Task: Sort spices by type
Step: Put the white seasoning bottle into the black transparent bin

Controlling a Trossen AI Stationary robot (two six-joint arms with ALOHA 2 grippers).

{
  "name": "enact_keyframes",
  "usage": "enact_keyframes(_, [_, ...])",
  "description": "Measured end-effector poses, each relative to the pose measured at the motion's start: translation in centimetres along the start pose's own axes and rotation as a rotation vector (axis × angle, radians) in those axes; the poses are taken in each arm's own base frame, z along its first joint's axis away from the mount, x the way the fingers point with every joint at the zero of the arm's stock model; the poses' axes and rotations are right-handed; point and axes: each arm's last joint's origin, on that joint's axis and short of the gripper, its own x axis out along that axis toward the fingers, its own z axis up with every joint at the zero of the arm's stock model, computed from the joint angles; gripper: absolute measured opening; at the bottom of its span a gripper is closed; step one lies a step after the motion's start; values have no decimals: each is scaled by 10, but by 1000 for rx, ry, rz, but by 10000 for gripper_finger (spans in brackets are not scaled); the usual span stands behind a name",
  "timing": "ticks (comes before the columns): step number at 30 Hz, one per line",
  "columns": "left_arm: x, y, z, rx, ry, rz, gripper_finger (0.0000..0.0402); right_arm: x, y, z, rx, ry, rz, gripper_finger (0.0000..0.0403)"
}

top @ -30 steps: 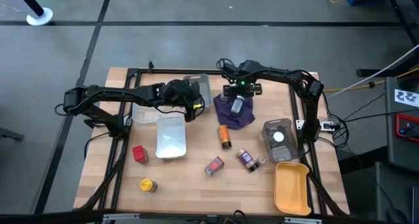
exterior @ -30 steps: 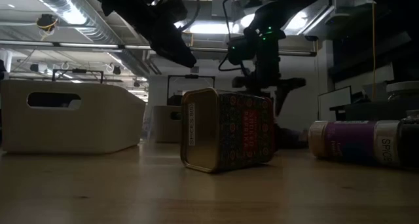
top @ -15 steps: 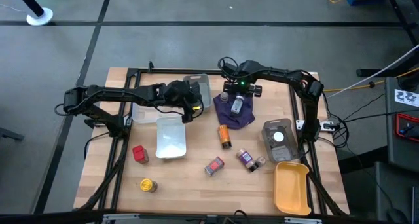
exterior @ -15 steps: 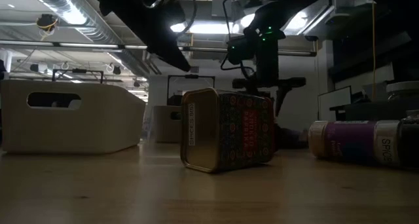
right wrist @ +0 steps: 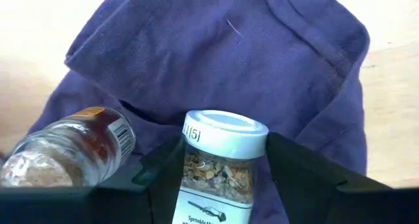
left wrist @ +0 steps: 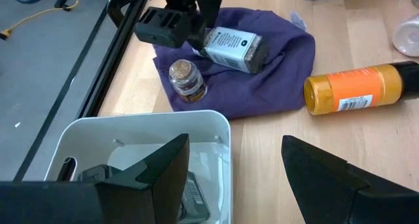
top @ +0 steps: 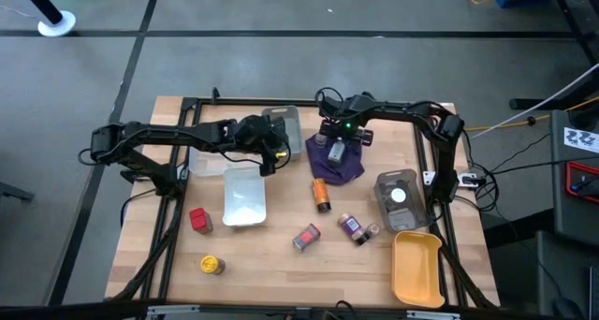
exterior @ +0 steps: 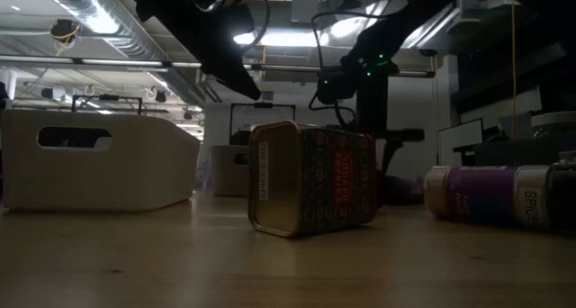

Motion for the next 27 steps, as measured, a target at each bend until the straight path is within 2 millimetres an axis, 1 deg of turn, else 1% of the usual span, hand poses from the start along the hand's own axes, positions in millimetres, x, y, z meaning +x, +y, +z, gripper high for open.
enact_keyframes(5, [0,0,0,0,0,0,227,5,-4,-1,1,11,-4,214])
enact_keyframes(10, [0,0,0,0,0,0,227,6,-4,-1,1,12,-2,214])
enact_keyframes(19, [0,0,0,0,4,-1,227,-5,7,1,-2,22,23,214])
enact_keyframes(27, [0,0,-2,-1,17,-4,227,-8,7,1,-2,27,18,214])
